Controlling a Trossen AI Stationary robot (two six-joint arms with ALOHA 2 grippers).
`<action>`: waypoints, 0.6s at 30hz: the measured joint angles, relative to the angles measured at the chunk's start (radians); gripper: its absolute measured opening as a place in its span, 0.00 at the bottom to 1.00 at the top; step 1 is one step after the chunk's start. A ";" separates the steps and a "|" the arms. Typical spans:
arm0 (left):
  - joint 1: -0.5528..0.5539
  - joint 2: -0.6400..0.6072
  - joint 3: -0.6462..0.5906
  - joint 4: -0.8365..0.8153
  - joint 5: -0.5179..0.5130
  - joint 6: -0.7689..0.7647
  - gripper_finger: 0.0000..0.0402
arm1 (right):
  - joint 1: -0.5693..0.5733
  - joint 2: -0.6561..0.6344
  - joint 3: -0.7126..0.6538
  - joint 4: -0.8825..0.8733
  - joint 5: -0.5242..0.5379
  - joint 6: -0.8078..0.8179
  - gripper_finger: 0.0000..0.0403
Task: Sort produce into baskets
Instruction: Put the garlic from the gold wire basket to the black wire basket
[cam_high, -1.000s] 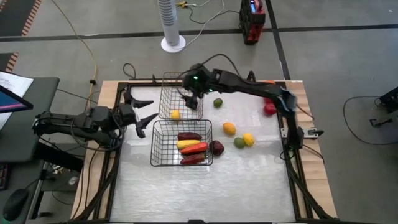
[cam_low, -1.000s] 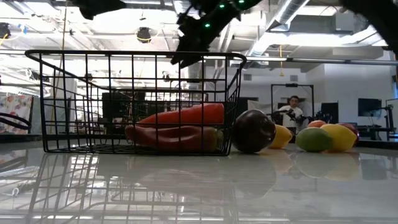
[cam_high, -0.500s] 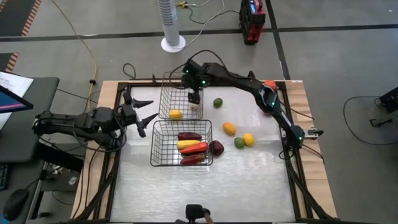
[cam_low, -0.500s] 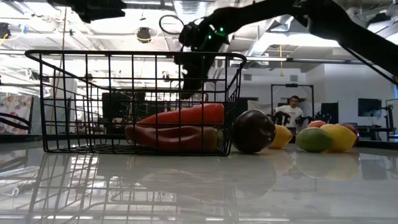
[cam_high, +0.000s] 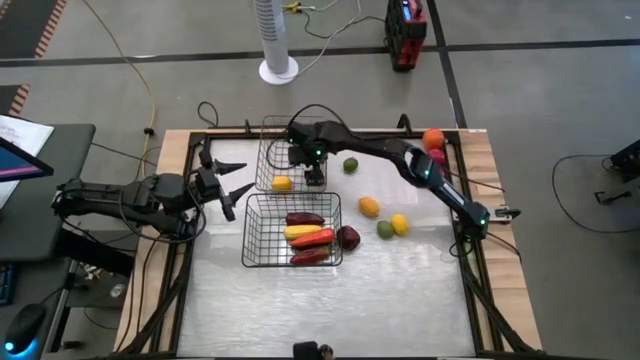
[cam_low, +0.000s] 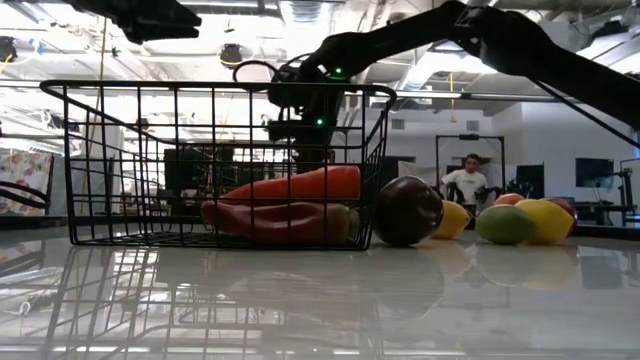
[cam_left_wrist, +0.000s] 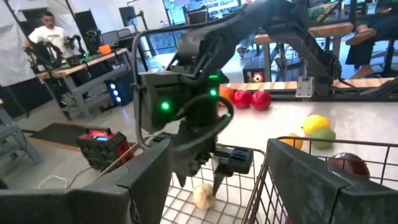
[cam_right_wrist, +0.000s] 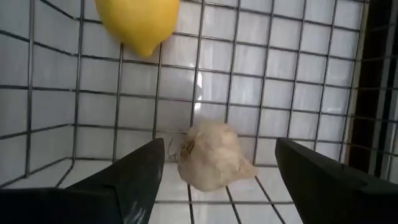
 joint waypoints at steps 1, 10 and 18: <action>0.000 0.000 0.000 -0.001 0.000 -0.001 0.62 | 0.004 0.007 0.001 -0.001 0.005 -0.004 0.83; 0.000 0.000 0.000 -0.001 0.000 -0.001 0.62 | -0.001 0.008 0.000 -0.032 0.009 0.003 0.83; 0.000 0.000 0.000 -0.001 0.001 -0.001 0.62 | 0.010 0.062 -0.001 -0.049 0.081 -0.023 0.82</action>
